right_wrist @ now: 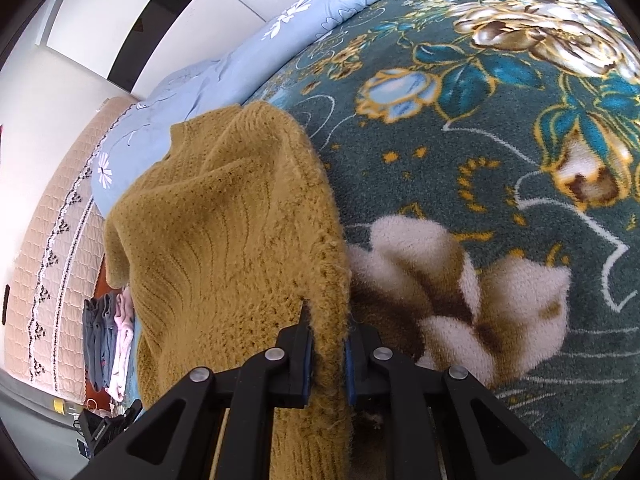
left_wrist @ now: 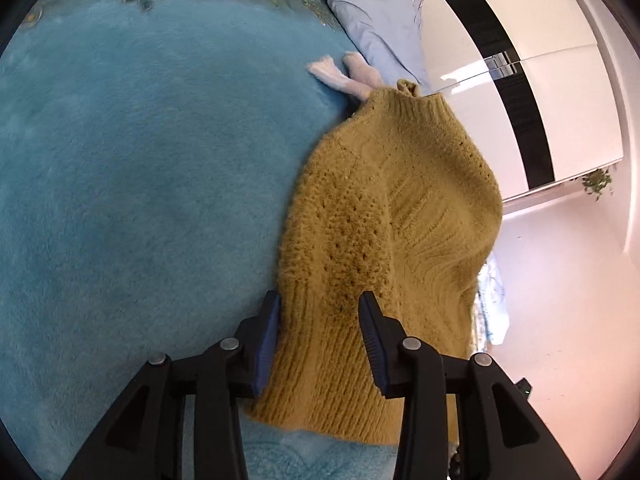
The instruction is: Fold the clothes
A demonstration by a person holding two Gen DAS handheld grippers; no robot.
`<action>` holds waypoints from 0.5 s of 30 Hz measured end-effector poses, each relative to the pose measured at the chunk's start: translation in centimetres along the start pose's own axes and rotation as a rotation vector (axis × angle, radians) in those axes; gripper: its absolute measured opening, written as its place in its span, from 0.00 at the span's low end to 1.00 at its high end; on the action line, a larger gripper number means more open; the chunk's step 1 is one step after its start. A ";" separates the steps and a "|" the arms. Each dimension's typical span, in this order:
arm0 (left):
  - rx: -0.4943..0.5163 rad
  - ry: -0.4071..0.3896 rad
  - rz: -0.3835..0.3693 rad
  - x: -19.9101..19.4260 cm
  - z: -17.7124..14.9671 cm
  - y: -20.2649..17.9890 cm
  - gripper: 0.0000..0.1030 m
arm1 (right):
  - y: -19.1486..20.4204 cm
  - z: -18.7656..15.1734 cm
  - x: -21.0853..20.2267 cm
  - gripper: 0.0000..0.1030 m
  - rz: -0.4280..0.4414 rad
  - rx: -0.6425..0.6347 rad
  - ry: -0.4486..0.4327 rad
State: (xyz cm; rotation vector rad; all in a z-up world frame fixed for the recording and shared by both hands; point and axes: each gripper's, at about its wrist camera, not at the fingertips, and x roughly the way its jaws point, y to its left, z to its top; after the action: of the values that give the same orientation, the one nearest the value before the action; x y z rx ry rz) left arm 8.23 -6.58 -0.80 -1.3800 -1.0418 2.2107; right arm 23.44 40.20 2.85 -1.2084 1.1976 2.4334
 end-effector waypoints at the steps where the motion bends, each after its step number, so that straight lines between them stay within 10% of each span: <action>1: 0.014 -0.014 0.016 0.2 0.1 -0.4 0.20 | 0.1 0.0 0.1 0.13 0.003 -0.001 0.000; 2: 0.026 -0.025 0.043 0.3 0.2 -0.7 0.09 | 0.1 0.0 0.1 0.13 0.009 -0.002 0.000; 15: 0.210 -0.216 0.093 -9.0 -1.2 -3.5 0.08 | 4.3 -3.0 -6.2 0.12 0.079 -0.087 -0.078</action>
State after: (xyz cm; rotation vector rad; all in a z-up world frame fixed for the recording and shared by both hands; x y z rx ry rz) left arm 13.21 -9.30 7.10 -1.1410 -0.7960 2.4996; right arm 27.26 36.35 8.85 -1.0970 1.1500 2.5901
